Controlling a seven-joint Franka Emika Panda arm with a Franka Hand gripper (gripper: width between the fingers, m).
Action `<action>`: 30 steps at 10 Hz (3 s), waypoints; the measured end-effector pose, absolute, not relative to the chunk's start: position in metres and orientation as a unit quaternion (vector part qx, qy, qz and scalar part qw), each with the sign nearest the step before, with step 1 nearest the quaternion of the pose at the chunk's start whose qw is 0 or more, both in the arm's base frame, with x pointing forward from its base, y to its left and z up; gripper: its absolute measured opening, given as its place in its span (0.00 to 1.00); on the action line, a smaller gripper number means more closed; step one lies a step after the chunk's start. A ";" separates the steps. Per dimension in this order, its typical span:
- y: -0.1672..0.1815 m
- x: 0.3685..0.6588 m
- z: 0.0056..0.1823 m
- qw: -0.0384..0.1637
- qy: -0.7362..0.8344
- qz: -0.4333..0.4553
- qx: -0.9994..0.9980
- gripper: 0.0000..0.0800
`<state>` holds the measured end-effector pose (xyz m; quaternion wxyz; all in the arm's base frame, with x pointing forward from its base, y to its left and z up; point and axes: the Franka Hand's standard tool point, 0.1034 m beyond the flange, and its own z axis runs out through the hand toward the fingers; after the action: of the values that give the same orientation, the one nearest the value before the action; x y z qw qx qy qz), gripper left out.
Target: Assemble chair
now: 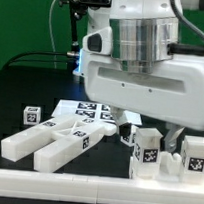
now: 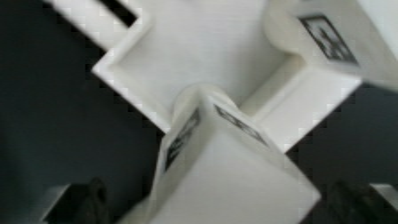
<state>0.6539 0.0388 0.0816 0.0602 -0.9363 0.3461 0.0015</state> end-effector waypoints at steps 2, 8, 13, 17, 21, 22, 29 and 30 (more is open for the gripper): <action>0.037 0.654 0.081 0.059 0.307 -0.001 -0.950 0.80; 0.039 0.653 0.081 0.043 0.085 -0.020 -0.995 0.60; 0.041 0.655 0.079 0.044 0.294 -0.016 -0.955 0.36; 0.038 0.654 0.080 0.062 0.644 0.018 -0.762 0.36; 0.038 0.652 0.080 0.056 0.560 0.014 -0.826 0.56; 0.041 0.653 0.080 0.060 0.476 0.004 -0.877 0.74; 0.043 0.653 0.080 0.034 0.031 -0.058 -0.997 0.81; 0.044 0.649 0.078 0.041 0.079 -0.049 -0.995 0.81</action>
Offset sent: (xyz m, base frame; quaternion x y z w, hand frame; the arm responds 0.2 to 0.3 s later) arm 0.0000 0.0000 0.0000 0.0000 0.0000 -0.1938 0.9810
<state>0.6490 0.0436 0.0784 0.0414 -0.9948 0.0787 -0.0493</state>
